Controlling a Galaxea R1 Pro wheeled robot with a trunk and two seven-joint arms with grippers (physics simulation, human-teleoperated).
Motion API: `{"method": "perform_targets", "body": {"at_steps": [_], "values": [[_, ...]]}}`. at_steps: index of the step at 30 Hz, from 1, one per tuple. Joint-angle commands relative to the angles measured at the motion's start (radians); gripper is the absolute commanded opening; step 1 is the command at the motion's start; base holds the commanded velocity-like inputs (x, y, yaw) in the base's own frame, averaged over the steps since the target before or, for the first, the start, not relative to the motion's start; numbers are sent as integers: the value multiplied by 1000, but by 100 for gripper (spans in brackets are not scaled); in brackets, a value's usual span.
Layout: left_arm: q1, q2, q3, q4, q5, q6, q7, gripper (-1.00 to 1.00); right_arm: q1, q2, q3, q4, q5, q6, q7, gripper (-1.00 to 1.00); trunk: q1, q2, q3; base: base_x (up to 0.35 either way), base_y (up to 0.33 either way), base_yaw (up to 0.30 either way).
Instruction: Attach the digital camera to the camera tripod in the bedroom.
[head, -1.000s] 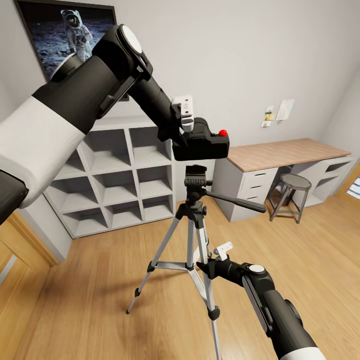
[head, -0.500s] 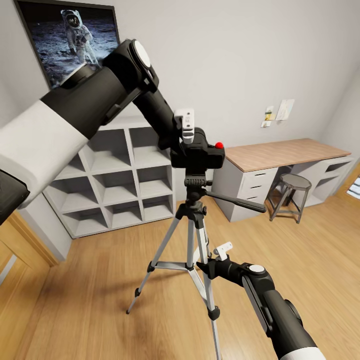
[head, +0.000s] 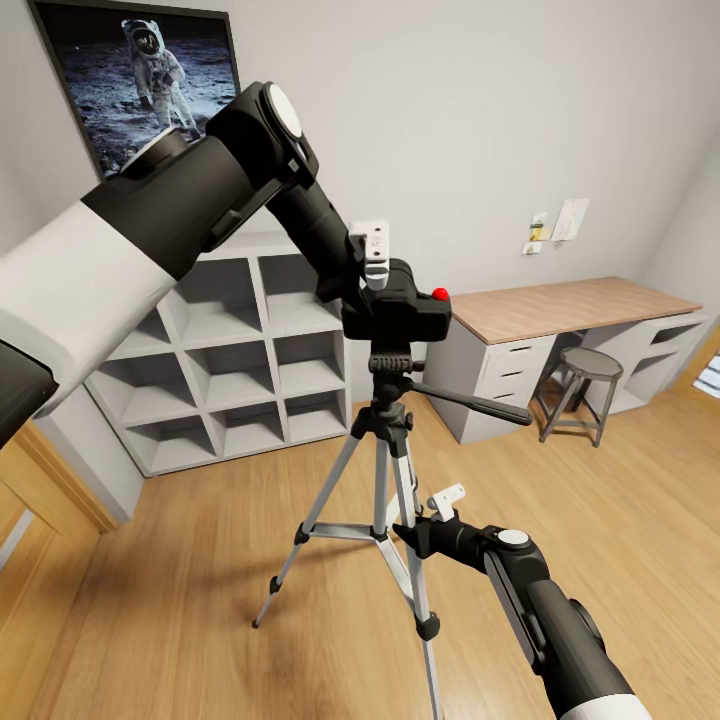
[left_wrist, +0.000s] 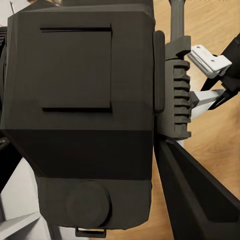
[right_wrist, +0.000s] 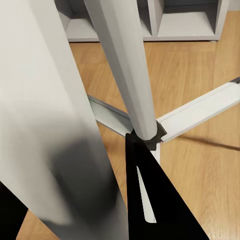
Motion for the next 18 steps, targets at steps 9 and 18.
{"method": "perform_targets", "body": {"at_steps": [9, 18], "values": [[-1, 9, 1, -3, -5, 7, -6, -100, -1, 0, -2, 8, 40, 23, 7, -100, 1, -2, -2, 0, 0, 0], [-2, 16, 2, -17, -6, 11, -6, -100, -1, -1, -2, 8, 41, 23, 7, -100, 1, -2, -2, 0, 0, 0]]}}
